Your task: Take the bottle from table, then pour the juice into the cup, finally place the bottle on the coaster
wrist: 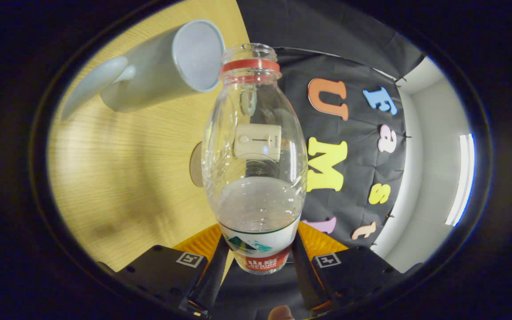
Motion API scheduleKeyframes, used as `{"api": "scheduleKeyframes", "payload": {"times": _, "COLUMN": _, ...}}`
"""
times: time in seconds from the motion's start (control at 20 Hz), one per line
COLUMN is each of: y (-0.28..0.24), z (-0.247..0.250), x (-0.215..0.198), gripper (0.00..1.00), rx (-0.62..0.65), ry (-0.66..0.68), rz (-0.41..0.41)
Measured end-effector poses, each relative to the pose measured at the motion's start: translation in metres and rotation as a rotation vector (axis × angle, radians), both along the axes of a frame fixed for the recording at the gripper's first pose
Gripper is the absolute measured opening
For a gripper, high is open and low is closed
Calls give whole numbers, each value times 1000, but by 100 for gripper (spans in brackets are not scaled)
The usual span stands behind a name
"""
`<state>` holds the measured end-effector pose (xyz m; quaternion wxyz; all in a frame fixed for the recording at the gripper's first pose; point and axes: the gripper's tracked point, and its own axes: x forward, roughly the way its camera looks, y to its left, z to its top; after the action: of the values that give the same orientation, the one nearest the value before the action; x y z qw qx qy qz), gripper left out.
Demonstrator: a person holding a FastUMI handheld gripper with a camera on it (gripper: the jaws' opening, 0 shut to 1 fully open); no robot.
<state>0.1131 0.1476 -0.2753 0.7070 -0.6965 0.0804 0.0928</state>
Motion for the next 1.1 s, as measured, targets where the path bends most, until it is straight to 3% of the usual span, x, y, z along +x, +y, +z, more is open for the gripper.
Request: {"api": "scheduleKeyframes", "payload": {"times": 1.1, "y": 5, "z": 42, "x": 13, "gripper": 76, "rx": -157, "ry": -51, "rz": 23}}
